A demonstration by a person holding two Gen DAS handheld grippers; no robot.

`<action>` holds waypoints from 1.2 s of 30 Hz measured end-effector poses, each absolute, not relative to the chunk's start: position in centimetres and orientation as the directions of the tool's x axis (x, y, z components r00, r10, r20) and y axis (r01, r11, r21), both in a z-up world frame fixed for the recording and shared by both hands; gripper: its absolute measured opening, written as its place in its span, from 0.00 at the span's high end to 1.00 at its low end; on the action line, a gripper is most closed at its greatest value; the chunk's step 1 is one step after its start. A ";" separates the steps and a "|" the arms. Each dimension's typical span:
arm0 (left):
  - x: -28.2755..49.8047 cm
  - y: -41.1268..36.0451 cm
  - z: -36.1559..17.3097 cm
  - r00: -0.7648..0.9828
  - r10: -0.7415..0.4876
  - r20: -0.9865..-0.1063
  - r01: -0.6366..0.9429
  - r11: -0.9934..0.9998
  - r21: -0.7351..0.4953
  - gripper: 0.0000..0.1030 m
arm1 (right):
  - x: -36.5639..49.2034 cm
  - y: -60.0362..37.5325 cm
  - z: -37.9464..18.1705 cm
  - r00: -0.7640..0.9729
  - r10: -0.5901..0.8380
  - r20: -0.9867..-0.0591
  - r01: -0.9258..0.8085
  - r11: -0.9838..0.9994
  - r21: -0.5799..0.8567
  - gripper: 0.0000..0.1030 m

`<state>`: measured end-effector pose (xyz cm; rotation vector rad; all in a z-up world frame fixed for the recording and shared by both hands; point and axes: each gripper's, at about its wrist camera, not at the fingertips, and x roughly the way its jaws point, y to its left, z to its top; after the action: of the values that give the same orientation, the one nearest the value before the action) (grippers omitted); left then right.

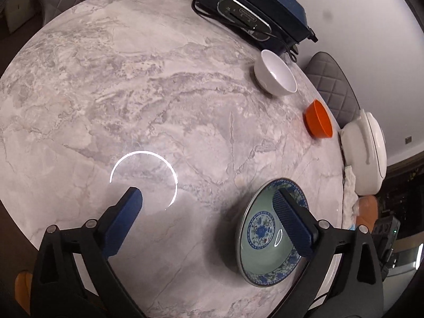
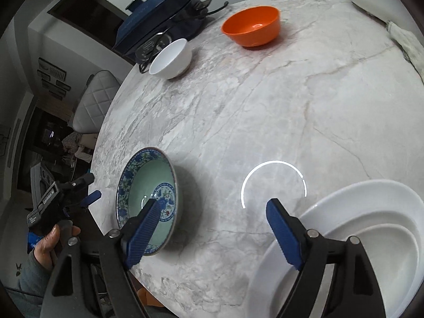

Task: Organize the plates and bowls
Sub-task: 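Move both grippers to the orange bowl and close on its rims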

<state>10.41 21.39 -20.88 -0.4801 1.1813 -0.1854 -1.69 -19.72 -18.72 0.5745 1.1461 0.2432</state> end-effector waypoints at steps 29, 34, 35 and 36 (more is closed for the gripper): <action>36.9 -13.9 -24.0 0.154 -0.284 -0.946 0.342 0.914 -0.219 0.37 | 23.9 -34.0 -20.0 0.389 0.412 -0.824 0.181 0.843 0.507 0.49; 38.3 -13.8 -25.8 0.133 -0.289 -0.948 0.312 0.920 -0.236 0.50 | 24.9 -33.9 -21.1 0.375 0.423 -0.825 0.187 0.837 0.514 0.55; 38.5 -14.0 -26.2 0.122 -0.287 -0.950 0.313 0.920 -0.238 0.64 | 25.1 -33.9 -21.3 0.370 0.424 -0.827 0.184 0.839 0.513 0.58; 38.6 -14.1 -26.5 0.115 -0.281 -0.953 0.315 0.920 -0.233 0.71 | 25.4 -33.8 -21.5 0.362 0.424 -0.830 0.183 0.841 0.509 0.65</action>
<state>38.64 -14.08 -26.51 0.0297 1.3884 -0.4366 25.39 -33.78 -21.50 0.5862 1.2096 0.1667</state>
